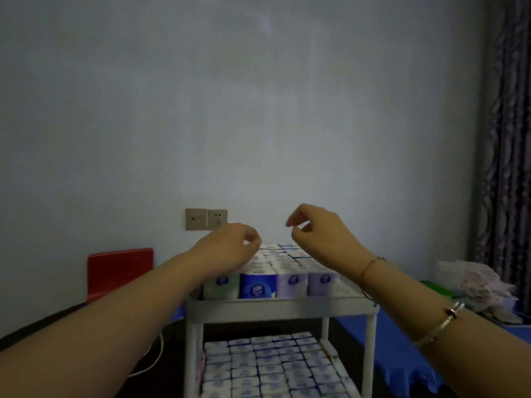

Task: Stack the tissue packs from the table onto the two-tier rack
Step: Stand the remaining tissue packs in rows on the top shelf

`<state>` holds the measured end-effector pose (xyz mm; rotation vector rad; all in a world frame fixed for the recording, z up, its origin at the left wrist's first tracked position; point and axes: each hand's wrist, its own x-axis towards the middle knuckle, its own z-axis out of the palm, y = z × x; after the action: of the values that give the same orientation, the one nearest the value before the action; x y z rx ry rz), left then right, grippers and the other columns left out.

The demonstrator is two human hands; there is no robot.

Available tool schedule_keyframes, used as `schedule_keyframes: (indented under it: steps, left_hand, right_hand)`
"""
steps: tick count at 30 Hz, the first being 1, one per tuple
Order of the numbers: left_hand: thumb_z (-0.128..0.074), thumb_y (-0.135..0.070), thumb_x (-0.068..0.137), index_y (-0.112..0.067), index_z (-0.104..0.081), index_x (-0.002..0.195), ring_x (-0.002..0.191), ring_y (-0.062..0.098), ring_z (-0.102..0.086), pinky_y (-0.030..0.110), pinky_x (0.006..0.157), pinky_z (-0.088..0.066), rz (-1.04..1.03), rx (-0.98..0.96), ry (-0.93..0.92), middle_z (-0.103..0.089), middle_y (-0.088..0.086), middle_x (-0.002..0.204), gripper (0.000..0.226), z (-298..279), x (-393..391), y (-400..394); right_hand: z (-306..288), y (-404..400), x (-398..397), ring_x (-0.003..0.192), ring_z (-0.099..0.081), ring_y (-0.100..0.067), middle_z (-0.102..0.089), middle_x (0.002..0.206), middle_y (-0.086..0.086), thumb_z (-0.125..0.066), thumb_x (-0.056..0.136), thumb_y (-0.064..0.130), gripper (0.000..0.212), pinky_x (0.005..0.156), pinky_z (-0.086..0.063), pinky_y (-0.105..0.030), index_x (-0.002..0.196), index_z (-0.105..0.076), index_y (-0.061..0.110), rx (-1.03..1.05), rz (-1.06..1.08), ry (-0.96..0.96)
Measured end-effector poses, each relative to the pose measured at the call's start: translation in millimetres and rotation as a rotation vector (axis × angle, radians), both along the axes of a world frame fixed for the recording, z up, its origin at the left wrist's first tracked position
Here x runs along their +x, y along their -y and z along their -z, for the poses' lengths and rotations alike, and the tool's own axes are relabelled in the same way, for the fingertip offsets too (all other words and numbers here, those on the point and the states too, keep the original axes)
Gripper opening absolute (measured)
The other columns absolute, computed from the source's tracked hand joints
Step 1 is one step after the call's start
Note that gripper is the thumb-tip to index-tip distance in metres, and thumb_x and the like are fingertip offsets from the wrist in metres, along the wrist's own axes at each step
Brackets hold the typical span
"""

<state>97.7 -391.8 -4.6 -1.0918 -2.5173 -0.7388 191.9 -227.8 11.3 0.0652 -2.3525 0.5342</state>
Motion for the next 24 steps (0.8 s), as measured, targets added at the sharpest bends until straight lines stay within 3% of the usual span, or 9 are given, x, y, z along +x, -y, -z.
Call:
schedule_keyframes:
  steps: [4, 9, 14, 18, 21, 24]
  left_hand:
    - [-0.051, -0.024, 0.091, -0.036, -0.064, 0.090, 0.094, 0.014, -0.062, 0.039, 0.087, -0.052, -0.120, 0.182, 0.014, -0.062, -0.011, 0.101, 0.017, 14.6, 14.3, 92.5]
    - [-0.052, -0.013, 0.089, -0.022, -0.070, 0.092, 0.093, 0.017, -0.063, 0.033, 0.085, -0.050, -0.347, 0.220, 0.063, -0.068, 0.003, 0.102, 0.020, 48.6, 11.7, 212.9]
    - [-0.052, -0.016, 0.090, -0.023, -0.068, 0.097, 0.093, 0.014, -0.060, 0.030, 0.085, -0.049, -0.529, 0.183, 0.174, -0.065, 0.000, 0.106, 0.019, 107.2, -18.5, 295.7]
    - [-0.053, -0.018, 0.093, -0.023, -0.063, 0.113, 0.106, 0.012, -0.056, 0.027, 0.091, -0.045, -0.583, 0.157, 0.261, -0.060, -0.001, 0.121, 0.023, 154.8, -70.6, 312.5]
    - [-0.054, -0.017, 0.093, -0.024, -0.055, 0.127, 0.115, 0.011, -0.052, 0.022, 0.090, -0.040, -0.582, 0.133, 0.314, -0.054, -0.003, 0.131, 0.034, 183.3, -122.8, 306.3]
    - [-0.056, -0.019, 0.092, -0.025, -0.047, 0.134, 0.122, 0.014, -0.049, 0.027, 0.098, -0.041, -0.554, 0.106, 0.338, -0.047, -0.001, 0.138, 0.044, 209.6, -182.1, 295.7]
  right_hand:
    - [8.9, 106.3, 3.7, 0.097, -0.057, -0.012, -0.060, 0.108, 0.003, -0.052, 0.090, 0.019, 0.017, 0.084, -0.050, -0.026, 0.106, -0.059, 0.017, 0.061, -0.236, 0.012]
    - [45.0, 218.0, -41.3, 0.095, -0.059, -0.020, -0.063, 0.105, -0.005, -0.054, 0.087, 0.015, 0.018, 0.082, -0.049, -0.030, 0.104, -0.060, 0.011, 0.065, -0.367, 0.096]
    - [116.1, 257.5, -123.9, 0.100, -0.056, -0.026, -0.059, 0.113, -0.015, -0.054, 0.087, 0.009, 0.021, 0.074, -0.038, -0.024, 0.108, -0.055, 0.005, 0.040, -0.266, 0.341]
    - [177.9, 260.6, -202.3, 0.110, -0.054, -0.030, -0.054, 0.124, -0.017, -0.057, 0.087, 0.012, 0.036, 0.091, -0.048, -0.035, 0.121, -0.050, 0.006, -0.009, -0.108, 0.494]
    - [208.3, 262.6, -261.4, 0.120, -0.046, -0.034, -0.041, 0.135, -0.017, -0.058, 0.087, 0.013, 0.049, 0.101, -0.044, -0.042, 0.133, -0.041, 0.012, -0.022, -0.036, 0.536]
    - [232.3, 261.8, -322.9, 0.126, -0.040, -0.036, -0.036, 0.140, -0.017, -0.056, 0.088, 0.014, 0.054, 0.104, -0.041, -0.043, 0.138, -0.036, 0.017, 0.011, 0.013, 0.526]
